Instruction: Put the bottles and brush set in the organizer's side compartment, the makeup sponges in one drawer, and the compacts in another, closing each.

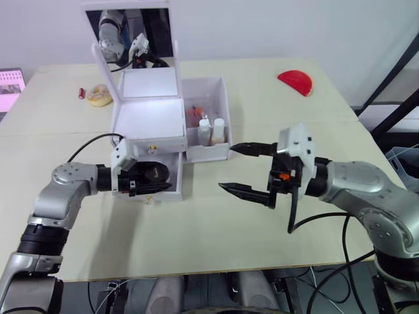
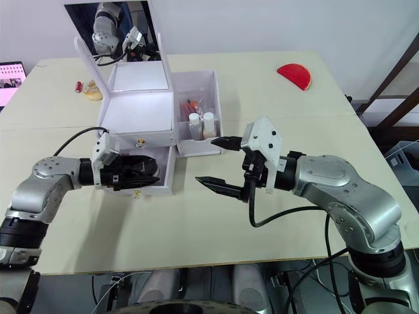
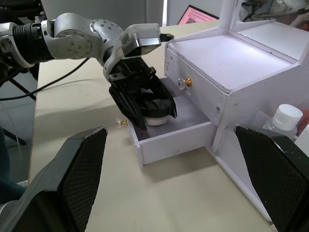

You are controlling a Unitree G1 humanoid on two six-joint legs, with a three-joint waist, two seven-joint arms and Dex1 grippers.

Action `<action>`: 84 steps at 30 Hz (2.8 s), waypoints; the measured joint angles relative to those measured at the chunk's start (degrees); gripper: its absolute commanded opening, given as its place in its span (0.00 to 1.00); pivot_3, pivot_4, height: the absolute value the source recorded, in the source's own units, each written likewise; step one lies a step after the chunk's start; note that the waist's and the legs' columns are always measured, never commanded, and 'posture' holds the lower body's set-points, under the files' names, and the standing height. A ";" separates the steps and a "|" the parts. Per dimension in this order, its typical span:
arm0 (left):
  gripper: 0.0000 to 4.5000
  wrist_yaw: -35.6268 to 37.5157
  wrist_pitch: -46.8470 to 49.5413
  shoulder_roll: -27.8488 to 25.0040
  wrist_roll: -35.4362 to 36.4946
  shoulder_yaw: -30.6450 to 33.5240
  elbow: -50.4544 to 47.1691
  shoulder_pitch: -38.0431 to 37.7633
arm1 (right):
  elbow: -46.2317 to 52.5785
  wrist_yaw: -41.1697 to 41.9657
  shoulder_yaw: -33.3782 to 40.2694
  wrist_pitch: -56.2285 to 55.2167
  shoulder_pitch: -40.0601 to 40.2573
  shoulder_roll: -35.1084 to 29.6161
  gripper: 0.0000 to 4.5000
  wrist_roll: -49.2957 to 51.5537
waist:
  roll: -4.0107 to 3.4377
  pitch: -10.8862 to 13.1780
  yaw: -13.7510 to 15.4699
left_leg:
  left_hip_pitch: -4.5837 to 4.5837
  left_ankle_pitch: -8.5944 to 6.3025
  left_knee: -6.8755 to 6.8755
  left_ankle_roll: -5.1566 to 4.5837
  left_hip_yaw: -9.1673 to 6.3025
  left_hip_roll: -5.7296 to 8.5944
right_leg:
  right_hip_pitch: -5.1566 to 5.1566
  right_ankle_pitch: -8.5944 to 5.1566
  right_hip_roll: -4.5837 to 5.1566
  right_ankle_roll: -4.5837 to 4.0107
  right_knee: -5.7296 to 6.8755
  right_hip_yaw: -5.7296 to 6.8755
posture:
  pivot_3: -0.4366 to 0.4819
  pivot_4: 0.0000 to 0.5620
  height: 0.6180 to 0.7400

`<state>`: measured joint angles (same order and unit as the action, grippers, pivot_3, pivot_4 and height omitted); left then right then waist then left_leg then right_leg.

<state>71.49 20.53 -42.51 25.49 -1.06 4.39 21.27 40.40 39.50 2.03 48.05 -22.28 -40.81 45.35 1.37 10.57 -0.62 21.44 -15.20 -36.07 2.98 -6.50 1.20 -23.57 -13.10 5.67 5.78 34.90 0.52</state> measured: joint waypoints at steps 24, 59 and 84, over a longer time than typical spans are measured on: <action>0.88 -0.26 14.61 -9.57 10.52 13.92 -9.23 -5.43 | -0.54 0.06 -0.23 -1.55 0.06 -1.22 1.00 -0.17 | 0.00 0.03 -0.16 | 0.02 0.00 0.06 0.00 -0.01 -0.02 | -0.07 -0.02 0.00 0.02 0.00 -0.01 | 0.48 0.27 1.00; 0.01 -9.78 6.28 -7.20 -2.63 6.42 -15.36 -14.47 | -8.92 11.32 10.33 -10.68 7.59 -10.76 1.00 -2.69 | -0.22 0.18 0.31 | 0.06 -0.01 -0.03 -0.02 0.05 -0.08 | 0.16 0.15 -0.09 -0.02 -0.47 -0.01 | 0.48 0.27 1.00; 0.01 -21.69 -2.26 5.66 -13.10 0.97 1.77 -0.94 | -4.83 6.90 7.70 -7.19 6.29 -8.91 1.00 0.60 | -0.23 0.18 1.30 | 0.01 0.01 -0.14 -0.02 0.04 -0.06 | 0.23 0.36 -0.11 0.04 -0.44 -0.04 | 0.48 0.27 1.00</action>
<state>49.81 18.27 -36.84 12.40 -0.09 6.16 20.33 35.58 46.40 9.74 40.85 -15.98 -49.72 45.95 1.14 10.75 0.68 21.45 -15.19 -36.21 2.95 -6.46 1.14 -23.34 -12.74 5.56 5.81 34.46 0.48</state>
